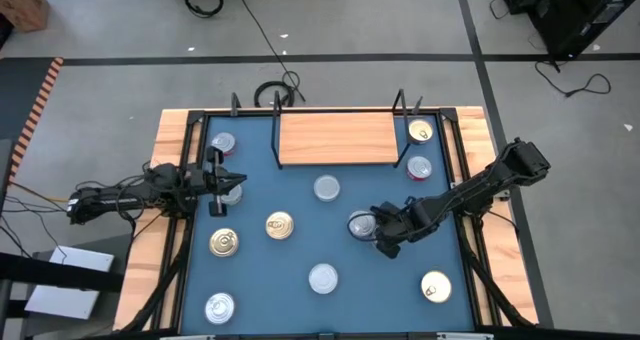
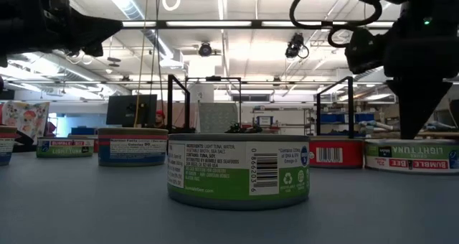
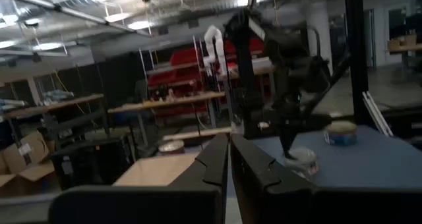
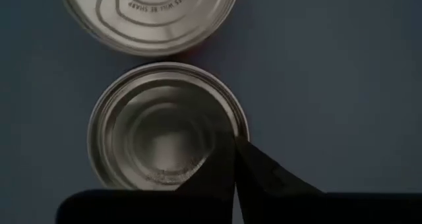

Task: Stack canned seafood by type on shelf
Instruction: Put the green tuna can on the shelf

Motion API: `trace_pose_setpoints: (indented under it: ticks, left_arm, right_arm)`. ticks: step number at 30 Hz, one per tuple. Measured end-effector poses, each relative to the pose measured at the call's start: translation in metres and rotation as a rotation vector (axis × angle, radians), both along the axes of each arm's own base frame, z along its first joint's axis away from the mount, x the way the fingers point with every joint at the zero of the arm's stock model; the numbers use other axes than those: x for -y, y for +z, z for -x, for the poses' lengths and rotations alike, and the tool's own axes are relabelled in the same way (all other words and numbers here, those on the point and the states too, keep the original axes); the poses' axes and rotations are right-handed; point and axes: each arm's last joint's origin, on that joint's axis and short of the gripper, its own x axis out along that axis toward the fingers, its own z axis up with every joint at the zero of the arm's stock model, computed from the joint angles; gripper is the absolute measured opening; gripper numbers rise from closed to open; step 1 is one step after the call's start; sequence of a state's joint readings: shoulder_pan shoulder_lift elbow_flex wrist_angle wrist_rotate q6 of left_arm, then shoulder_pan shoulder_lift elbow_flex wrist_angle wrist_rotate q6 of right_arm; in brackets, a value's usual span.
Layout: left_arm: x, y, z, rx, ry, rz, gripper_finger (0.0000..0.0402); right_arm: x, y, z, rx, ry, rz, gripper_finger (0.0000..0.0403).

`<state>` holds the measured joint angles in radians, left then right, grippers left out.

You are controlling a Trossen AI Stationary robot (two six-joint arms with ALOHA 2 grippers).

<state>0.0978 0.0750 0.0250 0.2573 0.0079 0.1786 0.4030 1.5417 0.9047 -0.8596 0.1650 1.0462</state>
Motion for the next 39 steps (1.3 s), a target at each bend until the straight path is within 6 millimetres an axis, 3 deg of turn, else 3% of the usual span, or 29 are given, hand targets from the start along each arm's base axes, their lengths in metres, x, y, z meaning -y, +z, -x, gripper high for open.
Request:
trace_pose_setpoints:
  ticks: [6, 10, 13, 19, 21, 26, 34, 39]
  left_arm:
    - [-0.001, -0.003, -0.008, -0.050, -0.002, 0.005, 0.0023]
    - [-0.001, -0.004, -0.013, -0.085, -0.007, 0.008, 0.0023]
    - [-0.001, -0.001, -0.016, -0.103, -0.007, 0.010, 0.0023]
    - [-0.001, -0.003, -0.023, -0.161, -0.033, 0.015, 0.0023]
    - [-0.001, -0.005, -0.024, -0.180, -0.034, 0.017, 0.0023]
    - [-0.002, -0.007, -0.027, -0.204, -0.034, 0.019, 0.0023]
    - [-0.002, -0.006, -0.028, -0.191, -0.034, 0.017, 0.0023]
    - [-0.002, -0.006, -0.028, -0.191, -0.034, 0.017, 0.0023]
  right_arm:
    - [-0.004, 0.026, 0.000, -0.083, 0.061, 0.000, 0.0076]
    - [-0.010, 0.023, 0.012, -0.186, 0.098, -0.033, 0.0099]
    - [-0.016, 0.009, 0.017, -0.157, 0.135, -0.055, 0.0085]
    - [-0.020, -0.017, 0.017, -0.037, 0.151, -0.109, 0.0012]
    - [-0.020, -0.020, 0.017, -0.009, 0.151, -0.101, 0.0009]
    - [-0.021, -0.014, 0.010, 0.051, 0.160, -0.065, 0.0023]
    - [-0.022, 0.005, -0.006, 0.152, 0.191, 0.010, 0.0005]
    - [-0.028, 0.018, -0.016, 0.212, 0.247, -0.006, 0.0052]
